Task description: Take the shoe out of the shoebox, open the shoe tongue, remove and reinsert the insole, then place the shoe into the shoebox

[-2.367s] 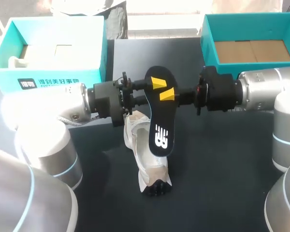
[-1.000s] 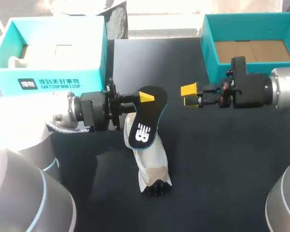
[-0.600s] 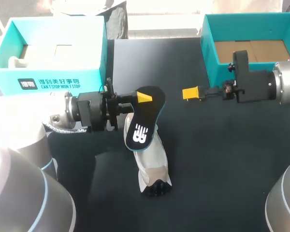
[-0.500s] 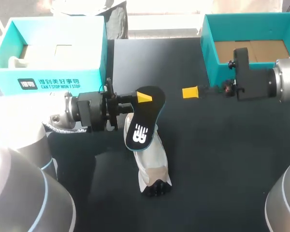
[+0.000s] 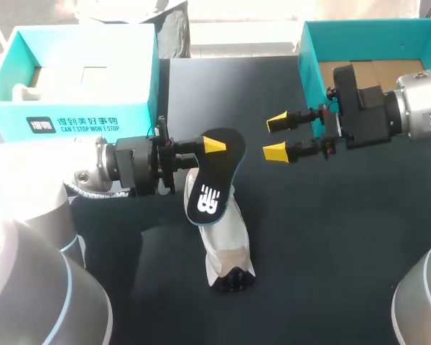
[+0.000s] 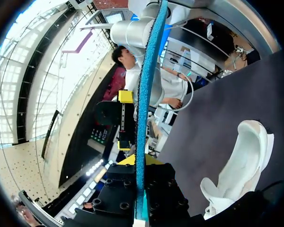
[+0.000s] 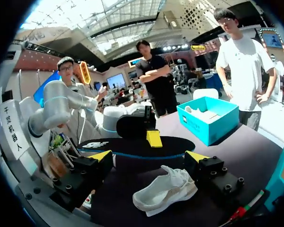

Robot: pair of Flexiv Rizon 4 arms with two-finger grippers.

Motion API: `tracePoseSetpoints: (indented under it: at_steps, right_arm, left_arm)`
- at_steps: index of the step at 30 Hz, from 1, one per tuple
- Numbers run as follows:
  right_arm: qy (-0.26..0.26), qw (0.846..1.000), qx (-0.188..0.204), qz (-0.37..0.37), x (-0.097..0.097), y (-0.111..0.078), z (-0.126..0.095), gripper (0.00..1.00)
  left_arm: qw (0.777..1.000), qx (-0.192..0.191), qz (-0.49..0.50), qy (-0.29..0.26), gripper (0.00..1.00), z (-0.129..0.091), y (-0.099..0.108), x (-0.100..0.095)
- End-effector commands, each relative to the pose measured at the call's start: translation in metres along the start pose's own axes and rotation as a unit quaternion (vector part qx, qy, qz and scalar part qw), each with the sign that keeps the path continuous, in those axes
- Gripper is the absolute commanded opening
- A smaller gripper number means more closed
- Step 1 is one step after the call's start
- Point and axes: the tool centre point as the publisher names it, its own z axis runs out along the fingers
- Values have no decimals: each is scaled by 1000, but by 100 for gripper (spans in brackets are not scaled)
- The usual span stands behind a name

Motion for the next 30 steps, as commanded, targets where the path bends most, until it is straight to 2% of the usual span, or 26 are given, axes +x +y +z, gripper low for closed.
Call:
tracePoseSetpoints:
  at_steps: [1,3,6,11,12,18,22,25,30]
  right_arm:
    - [4,978,42,-205,-3,3,2,100]
    - [-23,975,54,-217,-7,-6,-3,100]
    - [-77,959,86,-259,-14,-17,-12,100]
    - [-93,948,124,-277,-19,-34,-15,100]
    - [-104,942,131,-289,-18,-36,-15,100]
    - [-94,941,144,-292,-17,-56,-7,100]
    - [-77,938,160,-299,-11,-69,5,100]
    - [-77,940,154,-294,-5,-83,14,100]
    - [-58,946,153,-281,1,-106,33,100]
  left_arm:
    - [1000,0,1,-1,0,0,0,1]
    - [1000,-1,-26,8,0,-1,-2,0]
    - [998,3,-64,27,0,-11,-17,2]
    - [995,-4,-102,20,0,-31,-41,3]
    - [994,-9,-108,17,0,-35,-44,5]
    - [991,-14,-133,5,0,-49,-66,19]
    - [987,4,-160,-9,0,-48,-86,38]
    - [985,9,-173,0,0,-45,-96,55]
    - [983,1,-181,6,0,-44,-105,74]
